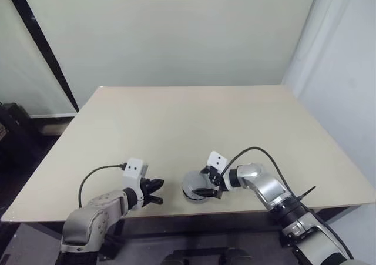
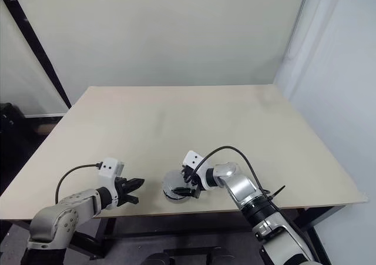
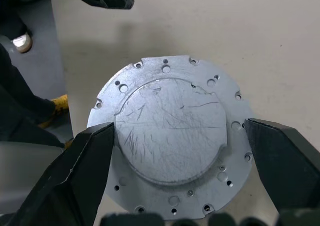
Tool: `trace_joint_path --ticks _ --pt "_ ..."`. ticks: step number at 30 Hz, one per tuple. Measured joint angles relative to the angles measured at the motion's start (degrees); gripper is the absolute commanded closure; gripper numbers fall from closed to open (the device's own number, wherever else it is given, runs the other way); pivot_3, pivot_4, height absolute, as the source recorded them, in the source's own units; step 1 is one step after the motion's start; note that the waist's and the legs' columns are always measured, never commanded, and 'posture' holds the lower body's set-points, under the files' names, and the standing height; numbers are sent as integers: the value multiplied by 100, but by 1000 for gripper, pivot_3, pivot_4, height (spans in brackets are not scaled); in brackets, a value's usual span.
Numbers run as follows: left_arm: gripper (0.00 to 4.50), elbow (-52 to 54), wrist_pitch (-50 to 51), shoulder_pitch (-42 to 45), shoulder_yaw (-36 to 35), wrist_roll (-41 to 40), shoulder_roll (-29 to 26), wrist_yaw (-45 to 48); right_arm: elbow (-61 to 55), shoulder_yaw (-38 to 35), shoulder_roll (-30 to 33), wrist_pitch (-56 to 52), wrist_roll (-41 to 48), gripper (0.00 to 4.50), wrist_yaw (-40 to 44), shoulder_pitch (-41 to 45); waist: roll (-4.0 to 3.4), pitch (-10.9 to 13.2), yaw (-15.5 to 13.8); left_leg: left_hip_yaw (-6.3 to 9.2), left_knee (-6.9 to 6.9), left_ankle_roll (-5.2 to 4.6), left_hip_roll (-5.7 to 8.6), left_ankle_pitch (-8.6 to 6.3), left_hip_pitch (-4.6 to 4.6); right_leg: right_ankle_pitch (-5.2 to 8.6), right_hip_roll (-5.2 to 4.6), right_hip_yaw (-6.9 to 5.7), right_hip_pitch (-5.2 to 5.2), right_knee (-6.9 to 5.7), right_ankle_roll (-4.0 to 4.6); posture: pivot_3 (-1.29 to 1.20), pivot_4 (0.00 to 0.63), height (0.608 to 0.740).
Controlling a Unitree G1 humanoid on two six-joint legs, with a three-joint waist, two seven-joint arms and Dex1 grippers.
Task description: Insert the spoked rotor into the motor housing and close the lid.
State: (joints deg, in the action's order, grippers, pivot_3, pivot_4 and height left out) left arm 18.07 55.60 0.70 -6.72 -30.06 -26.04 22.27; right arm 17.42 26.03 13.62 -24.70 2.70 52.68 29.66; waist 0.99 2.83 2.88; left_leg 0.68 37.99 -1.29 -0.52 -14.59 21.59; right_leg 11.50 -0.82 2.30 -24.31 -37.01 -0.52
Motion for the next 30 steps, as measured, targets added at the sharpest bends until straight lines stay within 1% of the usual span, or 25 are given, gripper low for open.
trace_joint_path --ticks 1,2,3,13,21,30 --pt "4500 0 0 4 1 0 0 0 5 1 -27 14 -10 958 2 0 0 0 0 0 0 0 0 0 -1 0 0 0 0 0 0 0 0 740" --pt "4500 0 0 12 4 0 0 1 20 10 -46 29 -50 1221 -3 0 0 0 -1 1 0 0 0 0 -1 0 1 -1 0 0 0 0 0 740" --pt "4500 0 1 14 4 1 0 2 39 7 -48 44 -58 1291 -12 0 0 0 -2 1 1 0 0 0 -1 0 1 -1 1 0 0 0 0 740" --pt "4500 0 1 35 23 2 0 1 -23 133 -64 -37 -264 1291 9 47 0 -1 0 0 2 0 -1 0 -3 0 1 -1 2 -2 0 0 0 740" --pt "4500 0 -1 35 88 2 15 1 -151 450 68 -267 -513 1291 173 277 -1 -1 -3 2 3 0 4 0 -2 0 -2 0 5 -1 0 0 0 740" --pt "4500 0 -6 36 125 5 119 0 36 632 80 -321 -590 1291 315 546 -1 -1 -3 4 7 0 6 1 -2 0 -3 0 9 -1 -1 0 0 740"
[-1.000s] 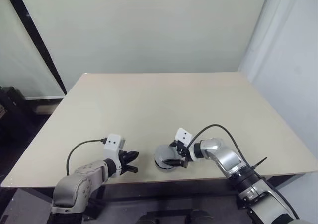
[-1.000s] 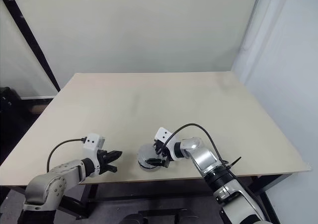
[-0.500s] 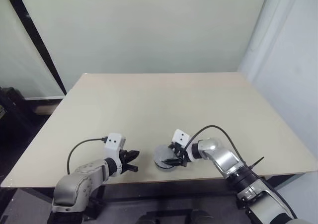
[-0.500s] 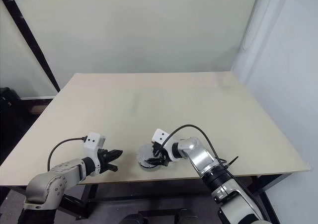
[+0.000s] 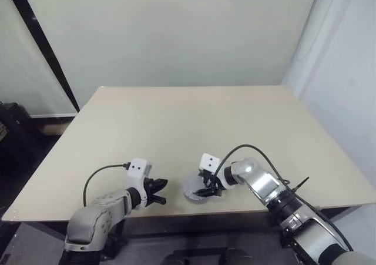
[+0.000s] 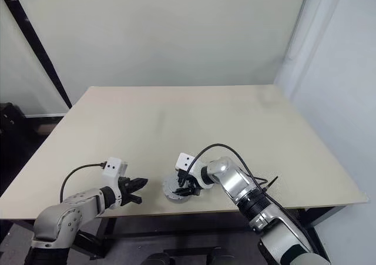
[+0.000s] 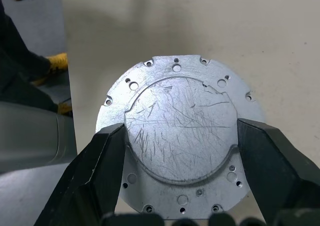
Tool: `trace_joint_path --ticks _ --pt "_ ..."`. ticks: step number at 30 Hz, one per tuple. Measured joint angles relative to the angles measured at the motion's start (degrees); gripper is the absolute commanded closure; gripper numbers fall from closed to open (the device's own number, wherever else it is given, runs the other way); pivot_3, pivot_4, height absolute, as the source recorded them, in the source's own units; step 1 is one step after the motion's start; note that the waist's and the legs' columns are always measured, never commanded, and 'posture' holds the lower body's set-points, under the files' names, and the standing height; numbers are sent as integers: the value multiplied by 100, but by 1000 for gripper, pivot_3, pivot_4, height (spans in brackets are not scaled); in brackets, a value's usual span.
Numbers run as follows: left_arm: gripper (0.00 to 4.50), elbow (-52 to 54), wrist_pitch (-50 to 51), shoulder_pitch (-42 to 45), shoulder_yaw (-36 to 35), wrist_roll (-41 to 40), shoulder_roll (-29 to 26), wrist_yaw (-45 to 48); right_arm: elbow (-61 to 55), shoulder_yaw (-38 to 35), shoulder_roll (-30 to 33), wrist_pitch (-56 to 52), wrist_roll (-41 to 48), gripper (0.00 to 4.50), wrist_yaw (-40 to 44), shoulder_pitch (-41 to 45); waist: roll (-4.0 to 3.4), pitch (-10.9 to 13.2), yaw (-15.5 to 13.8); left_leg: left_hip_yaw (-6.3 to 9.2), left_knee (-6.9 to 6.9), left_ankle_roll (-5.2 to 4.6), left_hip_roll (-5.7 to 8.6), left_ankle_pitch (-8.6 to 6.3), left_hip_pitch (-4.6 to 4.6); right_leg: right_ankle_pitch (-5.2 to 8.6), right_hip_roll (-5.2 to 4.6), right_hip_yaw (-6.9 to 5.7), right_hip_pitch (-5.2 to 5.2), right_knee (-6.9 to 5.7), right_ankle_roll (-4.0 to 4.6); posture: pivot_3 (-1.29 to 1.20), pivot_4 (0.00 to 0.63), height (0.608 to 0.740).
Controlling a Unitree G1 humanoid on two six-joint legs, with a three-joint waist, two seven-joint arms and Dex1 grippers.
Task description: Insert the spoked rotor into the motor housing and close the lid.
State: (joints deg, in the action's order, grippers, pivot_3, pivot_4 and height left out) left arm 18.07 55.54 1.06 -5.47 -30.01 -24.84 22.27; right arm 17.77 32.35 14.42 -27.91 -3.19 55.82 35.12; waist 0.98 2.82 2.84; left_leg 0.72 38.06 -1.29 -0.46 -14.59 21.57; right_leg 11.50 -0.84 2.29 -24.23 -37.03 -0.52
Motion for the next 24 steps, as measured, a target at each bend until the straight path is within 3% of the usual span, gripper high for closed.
trace_joint_path --ticks 24 --pt "4500 -39 -87 10 271 45 169 -4 65 350 19 -335 -249 1291 190 321 -26 -22 -2 2 8 -2 4 1 -11 1 -1 1 18 1 0 0 0 740"
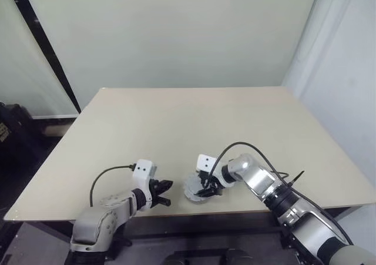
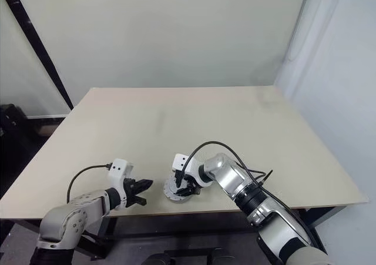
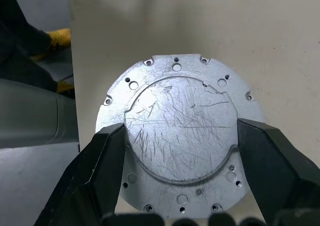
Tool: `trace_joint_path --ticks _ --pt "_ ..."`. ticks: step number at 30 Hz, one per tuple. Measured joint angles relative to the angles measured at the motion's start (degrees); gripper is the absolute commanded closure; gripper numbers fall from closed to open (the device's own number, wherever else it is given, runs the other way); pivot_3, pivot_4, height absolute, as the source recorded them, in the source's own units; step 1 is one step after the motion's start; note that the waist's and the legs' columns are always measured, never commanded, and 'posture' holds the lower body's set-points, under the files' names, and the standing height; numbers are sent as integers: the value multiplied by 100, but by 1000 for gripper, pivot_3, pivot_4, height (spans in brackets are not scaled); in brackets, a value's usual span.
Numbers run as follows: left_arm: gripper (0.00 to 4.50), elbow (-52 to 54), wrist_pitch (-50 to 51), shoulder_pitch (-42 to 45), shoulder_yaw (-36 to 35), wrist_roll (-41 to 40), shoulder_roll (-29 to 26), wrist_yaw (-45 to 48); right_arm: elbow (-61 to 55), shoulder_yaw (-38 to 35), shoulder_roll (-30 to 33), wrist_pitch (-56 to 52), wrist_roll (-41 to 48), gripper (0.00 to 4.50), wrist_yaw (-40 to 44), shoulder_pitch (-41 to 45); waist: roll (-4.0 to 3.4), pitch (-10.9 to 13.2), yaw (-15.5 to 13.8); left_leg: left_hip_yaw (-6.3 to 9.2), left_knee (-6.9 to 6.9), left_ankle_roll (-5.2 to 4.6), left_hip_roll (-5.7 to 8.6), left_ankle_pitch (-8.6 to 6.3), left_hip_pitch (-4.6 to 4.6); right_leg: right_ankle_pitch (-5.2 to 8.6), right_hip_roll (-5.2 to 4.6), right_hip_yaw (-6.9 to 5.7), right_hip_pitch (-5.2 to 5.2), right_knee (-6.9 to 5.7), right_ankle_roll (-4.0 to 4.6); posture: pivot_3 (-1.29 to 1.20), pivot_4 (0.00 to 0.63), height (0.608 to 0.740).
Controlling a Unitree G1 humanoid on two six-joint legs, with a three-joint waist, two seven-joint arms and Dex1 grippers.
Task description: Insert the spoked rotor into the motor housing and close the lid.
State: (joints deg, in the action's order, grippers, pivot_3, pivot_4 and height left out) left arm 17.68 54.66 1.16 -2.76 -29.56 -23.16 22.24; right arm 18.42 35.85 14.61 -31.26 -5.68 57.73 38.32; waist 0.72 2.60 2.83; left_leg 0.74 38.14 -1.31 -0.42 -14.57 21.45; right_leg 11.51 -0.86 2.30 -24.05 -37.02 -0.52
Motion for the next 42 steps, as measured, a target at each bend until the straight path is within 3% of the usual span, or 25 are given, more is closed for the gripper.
trace_joint_path --ticks 7,13,42 --pt "4500 -85 -63 68 137 57 69 3 -123 95 -11 -294 -65 1291 -66 37 -19 -15 0 1 3 -1 1 1 -11 1 0 0 13 0 0 0 0 740" --pt "4500 -164 -122 70 120 66 43 6 -190 138 -51 -647 -70 1291 -166 41 -24 -14 0 1 -14 3 -5 -4 -76 5 -9 -2 64 18 -2 0 0 740" --pt "4500 -179 -186 70 122 82 48 6 -399 190 -232 -1755 -62 1291 -332 191 -27 -15 2 4 -30 20 -8 -15 -77 7 -11 -2 60 26 -6 0 0 740"
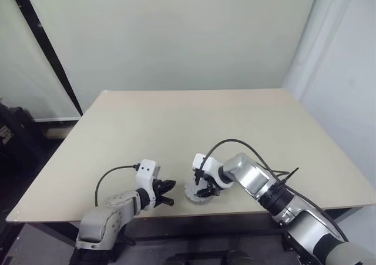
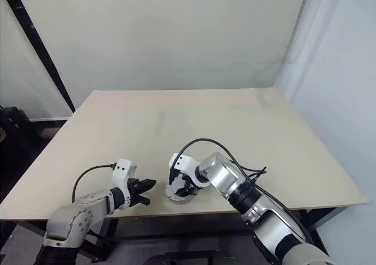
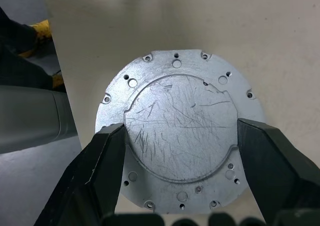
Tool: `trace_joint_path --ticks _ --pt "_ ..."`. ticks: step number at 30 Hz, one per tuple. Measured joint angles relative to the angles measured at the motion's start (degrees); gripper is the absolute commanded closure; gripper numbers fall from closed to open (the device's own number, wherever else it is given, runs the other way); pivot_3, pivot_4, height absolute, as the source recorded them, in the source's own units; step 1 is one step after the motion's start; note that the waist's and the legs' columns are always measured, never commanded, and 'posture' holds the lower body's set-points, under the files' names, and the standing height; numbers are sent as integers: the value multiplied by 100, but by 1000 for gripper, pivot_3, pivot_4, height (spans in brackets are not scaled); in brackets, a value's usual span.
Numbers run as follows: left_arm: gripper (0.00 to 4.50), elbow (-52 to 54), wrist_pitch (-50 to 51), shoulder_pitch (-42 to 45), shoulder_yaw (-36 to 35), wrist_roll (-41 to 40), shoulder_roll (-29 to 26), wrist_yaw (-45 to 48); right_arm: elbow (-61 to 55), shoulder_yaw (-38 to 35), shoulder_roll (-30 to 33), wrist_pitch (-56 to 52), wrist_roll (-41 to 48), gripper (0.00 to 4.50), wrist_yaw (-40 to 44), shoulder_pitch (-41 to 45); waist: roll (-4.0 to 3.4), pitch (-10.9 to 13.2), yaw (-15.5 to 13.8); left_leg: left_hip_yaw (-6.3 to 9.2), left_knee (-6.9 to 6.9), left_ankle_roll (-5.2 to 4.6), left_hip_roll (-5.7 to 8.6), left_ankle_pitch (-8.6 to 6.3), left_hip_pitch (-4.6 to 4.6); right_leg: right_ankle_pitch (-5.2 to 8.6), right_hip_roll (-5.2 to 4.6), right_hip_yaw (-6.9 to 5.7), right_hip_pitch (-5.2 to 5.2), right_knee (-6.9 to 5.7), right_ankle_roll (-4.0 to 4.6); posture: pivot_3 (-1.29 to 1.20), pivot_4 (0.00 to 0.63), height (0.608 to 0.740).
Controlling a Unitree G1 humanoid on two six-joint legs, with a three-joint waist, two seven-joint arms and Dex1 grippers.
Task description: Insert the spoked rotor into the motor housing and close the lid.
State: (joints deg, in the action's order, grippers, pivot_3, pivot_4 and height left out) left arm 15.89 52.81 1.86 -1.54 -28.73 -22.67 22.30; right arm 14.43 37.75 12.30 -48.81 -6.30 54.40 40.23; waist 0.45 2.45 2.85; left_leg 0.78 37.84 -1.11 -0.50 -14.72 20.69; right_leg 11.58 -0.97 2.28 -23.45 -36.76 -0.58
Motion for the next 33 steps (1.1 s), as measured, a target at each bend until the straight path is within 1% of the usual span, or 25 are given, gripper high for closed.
trace_joint_path --ticks 11,20,27,33 --pt "4500 -1 1 19 35 7 1 19 107 -6 -106 -227 8 1291 -24 109 -1 1 2 4 -3 1 -4 -1 -2 0 1 -2 -4 1 0 0 0 740" --pt "4500 -475 -84 341 561 234 333 41 188 2 -159 -227 7 1291 -48 146 -1 0 5 4 -2 2 -3 -2 -5 1 4 -3 -5 2 0 0 0 740" --pt "4500 -822 -332 577 958 610 337 160 199 22 -151 -214 1 1291 -48 146 -17 -9 4 4 -5 2 -3 -2 -8 1 3 -5 -4 2 -1 0 0 740" --pt "4500 -913 -439 636 1087 833 334 214 199 10 -131 -157 2 1291 -60 108 -35 -25 4 14 -5 2 -4 -2 -9 6 -3 -2 -2 6 -9 0 0 740"
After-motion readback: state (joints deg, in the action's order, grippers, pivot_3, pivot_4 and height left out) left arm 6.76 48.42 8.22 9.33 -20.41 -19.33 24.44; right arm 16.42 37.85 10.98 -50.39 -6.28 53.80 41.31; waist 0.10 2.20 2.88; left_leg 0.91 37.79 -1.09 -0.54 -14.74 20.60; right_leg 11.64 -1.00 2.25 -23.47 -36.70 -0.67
